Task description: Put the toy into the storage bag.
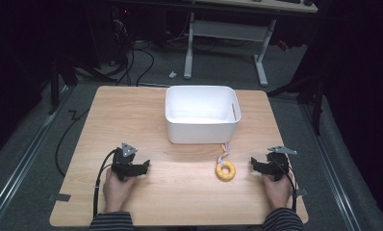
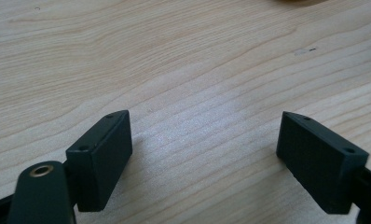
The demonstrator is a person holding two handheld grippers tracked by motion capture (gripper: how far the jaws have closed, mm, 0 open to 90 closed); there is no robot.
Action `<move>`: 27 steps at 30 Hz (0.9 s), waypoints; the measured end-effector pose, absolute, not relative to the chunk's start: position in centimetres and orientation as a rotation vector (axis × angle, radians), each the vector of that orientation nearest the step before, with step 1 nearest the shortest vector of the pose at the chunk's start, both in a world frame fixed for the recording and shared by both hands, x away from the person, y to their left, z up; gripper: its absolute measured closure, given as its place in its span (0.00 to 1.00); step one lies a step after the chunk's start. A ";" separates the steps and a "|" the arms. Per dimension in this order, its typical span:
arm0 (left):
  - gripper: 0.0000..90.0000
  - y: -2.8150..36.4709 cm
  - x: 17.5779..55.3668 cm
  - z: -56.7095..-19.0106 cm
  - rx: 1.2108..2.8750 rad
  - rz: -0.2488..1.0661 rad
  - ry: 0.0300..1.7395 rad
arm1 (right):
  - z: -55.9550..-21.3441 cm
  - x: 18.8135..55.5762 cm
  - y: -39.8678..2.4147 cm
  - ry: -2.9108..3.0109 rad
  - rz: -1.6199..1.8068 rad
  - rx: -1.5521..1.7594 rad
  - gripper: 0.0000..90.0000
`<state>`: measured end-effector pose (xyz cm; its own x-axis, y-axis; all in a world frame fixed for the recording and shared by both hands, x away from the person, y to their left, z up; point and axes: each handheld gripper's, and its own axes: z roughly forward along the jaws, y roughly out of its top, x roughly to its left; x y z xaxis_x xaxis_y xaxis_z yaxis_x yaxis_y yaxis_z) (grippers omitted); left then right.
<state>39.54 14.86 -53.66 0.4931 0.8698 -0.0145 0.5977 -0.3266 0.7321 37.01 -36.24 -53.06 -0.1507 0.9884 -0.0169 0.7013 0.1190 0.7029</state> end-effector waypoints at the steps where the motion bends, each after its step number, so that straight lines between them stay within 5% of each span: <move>1: 0.20 14.9 39.5 -53.7 2.050 0.506 1.203 | -53.1 37.0 -36.2 1.911 0.770 1.634 0.18; 27: 0.20 14.8 39.5 -53.7 2.054 0.506 1.197 | -53.0 36.7 -36.1 1.924 0.771 1.633 0.19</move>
<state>39.48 14.80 -53.67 0.4977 0.8673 -0.0123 0.5954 -0.3313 0.7319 36.75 -36.13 -52.99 -0.1581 0.9874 -0.0121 0.7057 0.1215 0.6980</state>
